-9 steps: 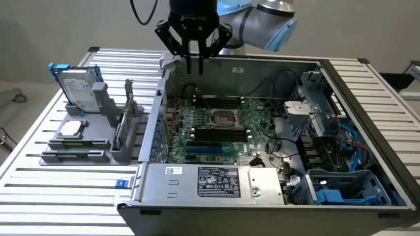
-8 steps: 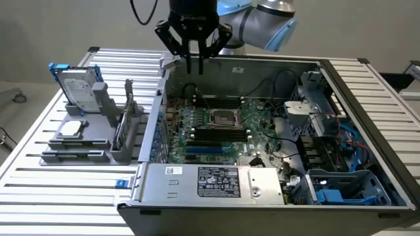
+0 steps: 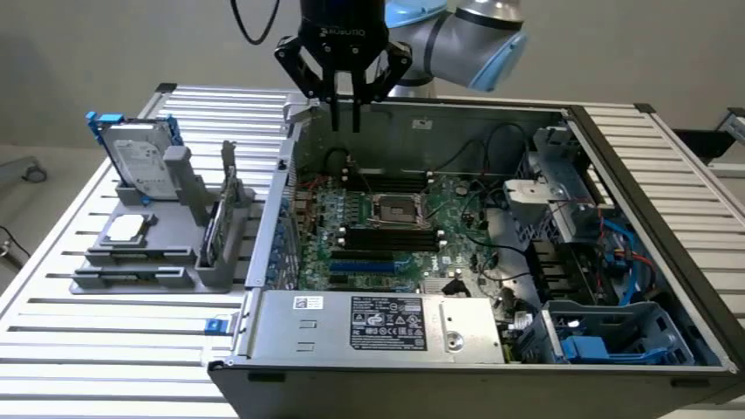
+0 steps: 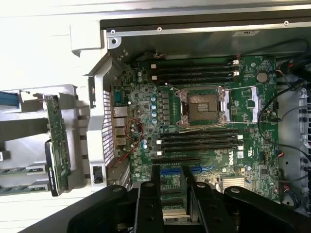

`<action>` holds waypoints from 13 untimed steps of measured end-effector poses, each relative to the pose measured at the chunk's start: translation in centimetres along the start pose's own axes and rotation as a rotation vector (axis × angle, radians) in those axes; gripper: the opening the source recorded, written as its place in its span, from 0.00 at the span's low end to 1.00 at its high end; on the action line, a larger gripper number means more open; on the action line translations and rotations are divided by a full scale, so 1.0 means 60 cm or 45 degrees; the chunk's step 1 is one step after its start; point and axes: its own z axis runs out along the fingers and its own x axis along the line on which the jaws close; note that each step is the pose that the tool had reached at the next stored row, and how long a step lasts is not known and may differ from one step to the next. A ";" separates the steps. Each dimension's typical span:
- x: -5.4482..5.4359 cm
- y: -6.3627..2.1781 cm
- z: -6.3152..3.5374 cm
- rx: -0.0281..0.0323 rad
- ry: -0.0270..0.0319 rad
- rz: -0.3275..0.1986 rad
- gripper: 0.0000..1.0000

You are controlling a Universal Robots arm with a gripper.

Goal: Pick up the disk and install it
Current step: 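Reach for the disk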

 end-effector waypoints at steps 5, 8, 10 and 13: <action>0.012 0.001 0.000 0.0003 0.0033 0.000 0.31; 0.029 0.003 0.000 0.0002 0.0189 0.001 0.31; 0.040 0.003 -0.001 -0.0004 0.0356 0.002 0.31; 0.055 0.004 -0.001 -0.0013 0.0604 0.003 0.31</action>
